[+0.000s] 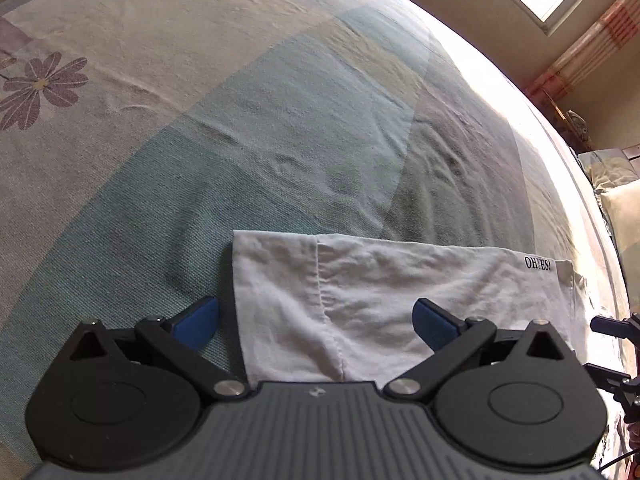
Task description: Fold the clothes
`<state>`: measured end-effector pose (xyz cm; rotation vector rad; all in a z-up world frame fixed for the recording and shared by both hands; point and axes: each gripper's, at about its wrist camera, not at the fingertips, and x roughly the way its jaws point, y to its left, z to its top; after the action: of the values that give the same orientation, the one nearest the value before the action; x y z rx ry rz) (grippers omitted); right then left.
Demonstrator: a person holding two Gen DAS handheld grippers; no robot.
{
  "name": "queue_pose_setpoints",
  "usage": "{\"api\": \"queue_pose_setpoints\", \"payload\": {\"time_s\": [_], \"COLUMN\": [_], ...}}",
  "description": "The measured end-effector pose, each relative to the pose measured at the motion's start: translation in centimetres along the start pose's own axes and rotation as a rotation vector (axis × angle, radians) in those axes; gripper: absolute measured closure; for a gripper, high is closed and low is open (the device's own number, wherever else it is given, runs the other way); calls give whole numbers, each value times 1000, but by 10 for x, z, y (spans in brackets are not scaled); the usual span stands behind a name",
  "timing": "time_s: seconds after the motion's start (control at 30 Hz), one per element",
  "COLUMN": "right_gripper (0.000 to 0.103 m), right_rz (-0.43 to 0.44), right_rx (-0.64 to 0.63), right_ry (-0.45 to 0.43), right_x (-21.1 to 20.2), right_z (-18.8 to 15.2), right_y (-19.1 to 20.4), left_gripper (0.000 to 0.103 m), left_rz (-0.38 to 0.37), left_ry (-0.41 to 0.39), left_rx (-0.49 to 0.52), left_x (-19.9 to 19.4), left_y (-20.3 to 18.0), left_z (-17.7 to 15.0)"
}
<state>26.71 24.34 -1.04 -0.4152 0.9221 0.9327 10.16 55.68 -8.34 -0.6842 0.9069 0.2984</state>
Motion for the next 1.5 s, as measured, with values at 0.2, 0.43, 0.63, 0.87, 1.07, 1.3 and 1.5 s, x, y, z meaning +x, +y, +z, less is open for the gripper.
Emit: {"api": "queue_pose_setpoints", "payload": {"time_s": [0.2, 0.43, 0.63, 0.87, 1.07, 1.3, 1.5], "right_gripper": [0, 0, 0, 30, 52, 89, 100], "right_rz": [26, 118, 364, 446, 514, 515, 457], "right_rx": [4, 2, -209, -619, -755, -940, -898], "right_ry": [27, 24, 100, 103, 133, 200, 96], "right_x": [11, 22, 57, 107, 151, 173, 170], "right_z": [1, 18, 66, 127, 166, 158, 177], "right_y": [7, 14, 44, 112, 157, 187, 195], "left_gripper": [1, 1, 1, 1, 1, 1, 1], "left_rz": [-200, -178, 117, 392, 356, 330, 323], "left_ry": [78, 93, -9, -12, -59, -83, -98], "left_rx": [-150, -140, -2, 128, -45, -104, -87], "left_x": [8, 3, -35, -62, -73, -81, -88], "left_y": [31, 31, 3, -7, 12, 22, 23], "left_z": [31, 37, -2, -38, -51, -62, -60]}}
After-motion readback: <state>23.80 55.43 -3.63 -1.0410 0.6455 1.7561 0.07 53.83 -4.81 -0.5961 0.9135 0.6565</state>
